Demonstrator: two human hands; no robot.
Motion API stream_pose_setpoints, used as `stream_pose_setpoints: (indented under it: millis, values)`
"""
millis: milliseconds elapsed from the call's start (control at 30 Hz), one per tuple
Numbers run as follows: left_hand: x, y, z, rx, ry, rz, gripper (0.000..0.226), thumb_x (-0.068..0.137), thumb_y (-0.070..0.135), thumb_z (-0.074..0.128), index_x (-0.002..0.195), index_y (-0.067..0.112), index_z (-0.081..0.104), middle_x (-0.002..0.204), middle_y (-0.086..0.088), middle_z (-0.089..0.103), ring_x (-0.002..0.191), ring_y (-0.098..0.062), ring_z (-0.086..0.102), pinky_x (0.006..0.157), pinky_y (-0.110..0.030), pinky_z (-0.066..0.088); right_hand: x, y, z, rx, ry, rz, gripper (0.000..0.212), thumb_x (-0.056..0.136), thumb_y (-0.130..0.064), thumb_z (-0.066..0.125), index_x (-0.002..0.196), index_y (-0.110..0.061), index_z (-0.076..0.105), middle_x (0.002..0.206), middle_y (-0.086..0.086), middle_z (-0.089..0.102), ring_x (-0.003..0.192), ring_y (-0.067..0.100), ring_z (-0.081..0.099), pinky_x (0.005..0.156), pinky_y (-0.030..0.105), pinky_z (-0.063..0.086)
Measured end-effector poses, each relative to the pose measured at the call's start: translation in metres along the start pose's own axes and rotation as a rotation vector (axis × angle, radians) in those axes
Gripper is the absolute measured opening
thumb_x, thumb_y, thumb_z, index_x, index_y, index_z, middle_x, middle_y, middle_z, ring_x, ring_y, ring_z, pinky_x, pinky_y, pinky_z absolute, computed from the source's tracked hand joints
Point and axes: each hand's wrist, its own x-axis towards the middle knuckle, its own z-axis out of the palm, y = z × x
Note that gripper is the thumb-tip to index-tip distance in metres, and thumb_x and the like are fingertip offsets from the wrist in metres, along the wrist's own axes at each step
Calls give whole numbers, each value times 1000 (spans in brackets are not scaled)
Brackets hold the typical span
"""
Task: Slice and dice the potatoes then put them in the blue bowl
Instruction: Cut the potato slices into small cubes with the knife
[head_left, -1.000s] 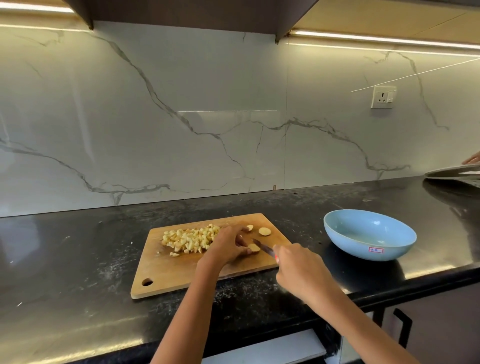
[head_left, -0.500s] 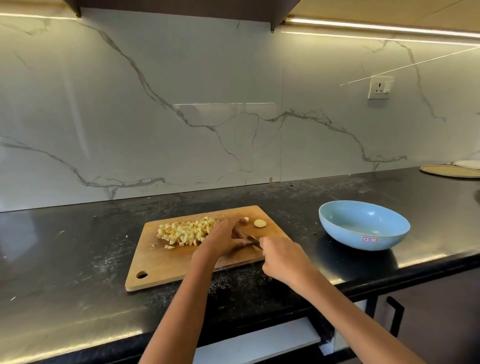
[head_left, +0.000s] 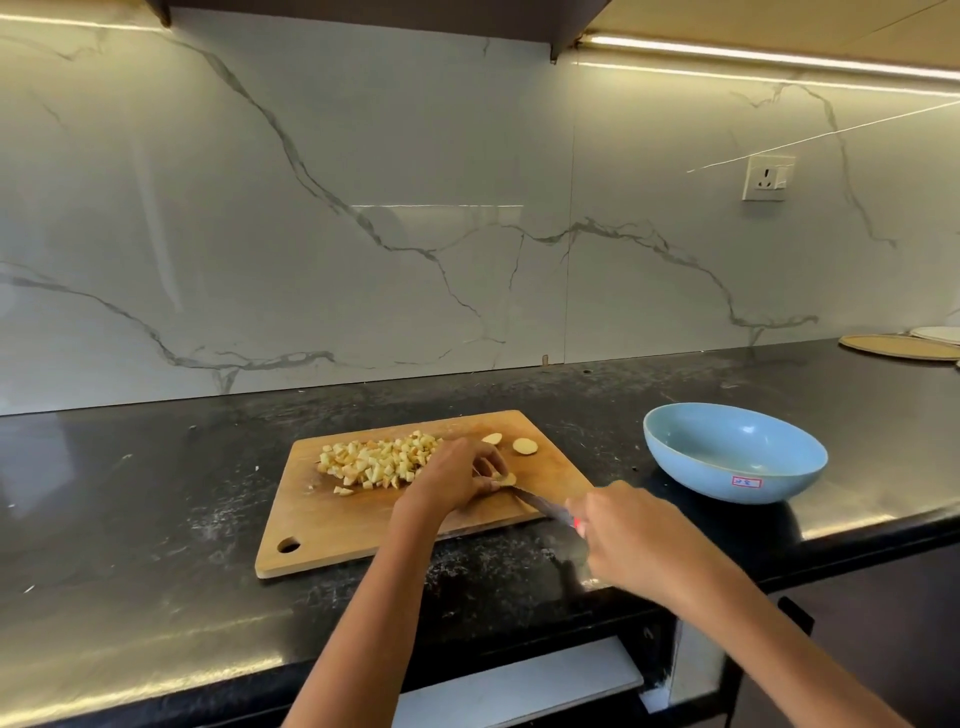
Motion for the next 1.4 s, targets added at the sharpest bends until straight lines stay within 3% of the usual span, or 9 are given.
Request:
stream_pose_setpoints:
  millis: [67,133,267,400,767,933,1233,1333,1400]
  values:
    - [-1,0,-1,-12,8,5,17,83,12,67,99,15,65,99,2,62,86,-4,55,73,-13,43,6,5,-5,36,11,12,18,86,-7,45,71,-16,41,64,-2,37,52,11,35,44,23,24]
    - [-2,0,-1,-19,28,1,26,82,11,68,107,13,62,97,1,62,82,-3,54,69,-11,41,14,4,-4,63,48,10,10,87,-8,45,78,-14,45,64,-2,38,52,12,36,45,24,26]
    - [-3,-1,-3,-25,97,-49,38,82,6,67,118,10,54,99,-5,65,87,-8,56,84,-20,45,27,-11,13,124,89,-4,9,91,-11,44,84,-16,48,66,-6,40,57,10,42,47,22,27]
    - [-4,-1,-3,-39,132,-64,37,81,5,67,116,8,55,96,-6,68,84,-8,59,82,-19,45,36,-19,20,128,76,-5,7,93,-13,45,93,-16,51,67,-6,38,72,14,49,50,20,30]
    - [-4,5,-2,-33,126,-67,37,80,6,69,115,8,55,92,-7,70,82,-8,61,88,-23,47,36,-26,21,64,76,13,15,92,-10,47,103,-11,58,84,2,50,75,15,48,65,26,38]
    - [-4,4,-1,-20,123,-55,35,79,5,70,112,8,57,89,-7,70,86,-12,65,91,-28,48,46,-28,24,117,21,10,20,90,-10,52,109,-8,59,101,9,63,91,21,61,72,29,47]
    - [1,11,1,55,44,67,41,81,-5,63,117,13,59,120,-1,59,109,-12,54,92,-18,41,30,-19,29,108,16,-6,19,93,-12,49,112,-11,55,107,6,59,88,18,58,71,27,44]
    - [2,11,3,40,-3,69,42,82,-11,57,116,13,59,114,-2,62,107,-12,56,91,-18,43,30,-15,22,95,-19,-18,17,93,-13,50,109,-11,55,94,3,57,85,19,57,69,28,43]
    - [2,10,3,38,-12,66,42,83,-13,54,114,13,61,111,-3,63,105,-12,57,88,-17,45,27,-11,18,86,-32,-21,7,92,-13,50,98,-13,53,75,-4,44,73,16,50,59,24,38]
